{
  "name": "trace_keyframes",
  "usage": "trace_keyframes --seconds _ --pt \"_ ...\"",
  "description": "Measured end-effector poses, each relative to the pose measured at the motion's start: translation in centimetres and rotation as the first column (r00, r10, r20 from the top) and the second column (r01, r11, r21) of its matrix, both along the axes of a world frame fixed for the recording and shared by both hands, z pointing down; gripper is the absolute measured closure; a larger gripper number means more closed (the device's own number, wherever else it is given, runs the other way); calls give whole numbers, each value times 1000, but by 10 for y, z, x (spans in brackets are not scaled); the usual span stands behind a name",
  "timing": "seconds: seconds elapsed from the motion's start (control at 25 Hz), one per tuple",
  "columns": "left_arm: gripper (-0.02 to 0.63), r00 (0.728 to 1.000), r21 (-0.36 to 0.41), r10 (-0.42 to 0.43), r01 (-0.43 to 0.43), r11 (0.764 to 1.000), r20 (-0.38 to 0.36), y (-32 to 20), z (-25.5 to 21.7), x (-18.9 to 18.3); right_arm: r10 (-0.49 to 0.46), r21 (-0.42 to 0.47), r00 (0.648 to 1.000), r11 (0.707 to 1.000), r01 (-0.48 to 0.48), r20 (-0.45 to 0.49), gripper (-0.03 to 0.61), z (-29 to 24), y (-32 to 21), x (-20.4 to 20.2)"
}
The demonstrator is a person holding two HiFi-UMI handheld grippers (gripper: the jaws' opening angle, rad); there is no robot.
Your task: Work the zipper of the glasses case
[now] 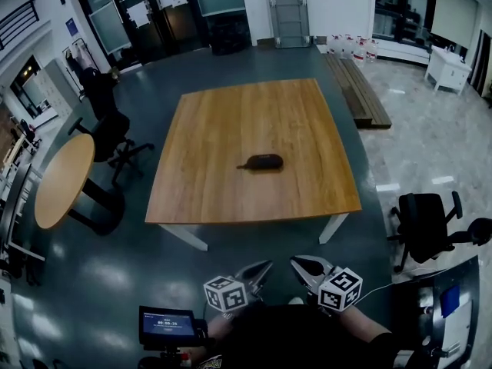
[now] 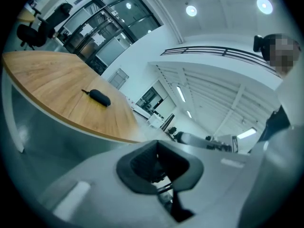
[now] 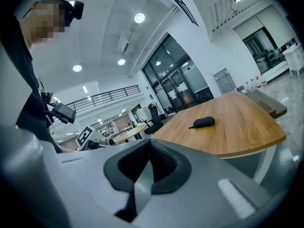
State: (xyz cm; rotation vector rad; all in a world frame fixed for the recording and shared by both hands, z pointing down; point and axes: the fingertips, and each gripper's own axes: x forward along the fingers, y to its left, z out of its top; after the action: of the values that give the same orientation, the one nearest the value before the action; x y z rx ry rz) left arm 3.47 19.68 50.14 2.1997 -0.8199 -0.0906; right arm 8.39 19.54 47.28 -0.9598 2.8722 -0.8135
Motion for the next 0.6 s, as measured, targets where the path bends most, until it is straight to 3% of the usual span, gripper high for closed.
trace_keyframes --seconds 0.24,0.44,0.6 --pt "615 999 45 21 -23 999 46 -5 -6 11 0 18 1000 1000 0 11 574 -3 -8 6" --pt "615 992 242 5 -36 970 127 -17 -35 19 30 104 999 994 -28 -18 574 -14 -17 12" --pt "615 984 237 54 -93 967 168 -17 -29 35 41 89 999 995 -38 -31 574 -9 -16 15"
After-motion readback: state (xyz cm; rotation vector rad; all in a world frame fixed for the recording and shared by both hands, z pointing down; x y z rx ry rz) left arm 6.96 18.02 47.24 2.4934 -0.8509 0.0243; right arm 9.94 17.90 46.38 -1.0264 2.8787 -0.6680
